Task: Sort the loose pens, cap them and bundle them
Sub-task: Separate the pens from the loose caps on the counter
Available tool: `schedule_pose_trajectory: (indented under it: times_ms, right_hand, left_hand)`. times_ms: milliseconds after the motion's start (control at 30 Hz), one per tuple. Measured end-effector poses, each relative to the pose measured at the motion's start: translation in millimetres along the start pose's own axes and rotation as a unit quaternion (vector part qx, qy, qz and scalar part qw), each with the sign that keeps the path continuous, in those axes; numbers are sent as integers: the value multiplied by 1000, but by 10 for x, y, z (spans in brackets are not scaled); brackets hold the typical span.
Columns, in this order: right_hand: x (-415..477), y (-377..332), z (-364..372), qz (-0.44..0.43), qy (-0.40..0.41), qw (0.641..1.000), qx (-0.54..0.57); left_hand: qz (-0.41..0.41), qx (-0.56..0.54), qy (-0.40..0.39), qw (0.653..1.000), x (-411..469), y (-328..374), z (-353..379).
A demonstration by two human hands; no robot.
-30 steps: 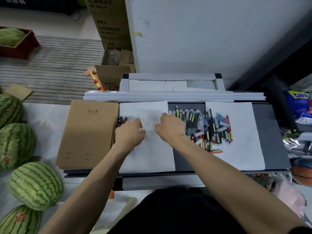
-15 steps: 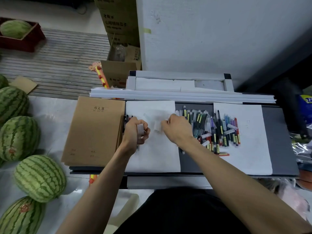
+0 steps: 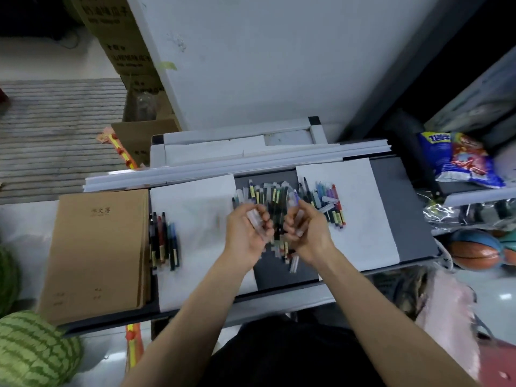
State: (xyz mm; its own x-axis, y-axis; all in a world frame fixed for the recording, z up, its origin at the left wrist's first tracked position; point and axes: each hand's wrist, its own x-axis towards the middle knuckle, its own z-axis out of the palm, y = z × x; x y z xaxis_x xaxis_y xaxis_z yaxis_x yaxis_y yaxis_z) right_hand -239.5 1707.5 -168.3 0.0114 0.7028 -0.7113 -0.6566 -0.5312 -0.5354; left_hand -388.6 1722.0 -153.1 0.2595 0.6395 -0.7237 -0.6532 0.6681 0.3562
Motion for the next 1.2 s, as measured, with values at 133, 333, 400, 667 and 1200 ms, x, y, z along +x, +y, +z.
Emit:
schedule_pose_trajectory:
  times_ms: [133, 333, 400, 667, 1200]
  right_hand:
    - [-82, -360, -520, -65, 117, 990, 40]
    - [39, -953, -1240, -103, 213, 971, 21]
    - [121, -1094, -1398, -77, 218, 971, -53]
    - [323, -1431, -1664, -66, 148, 959, -231]
    - [152, -1425, -1850, -209, 134, 851, -463]
  left_hand:
    - [-38, -12, 18, 999, 202, -493, 536]
    - [-64, 57, 62, 994, 509, -1140, 1290]
    - [-62, 103, 70, 990, 616, -1262, 1480]
    - [53, 279, 93, 954, 960, -1524, 1804]
    - [208, 391, 90, 892, 795, -1800, 1716]
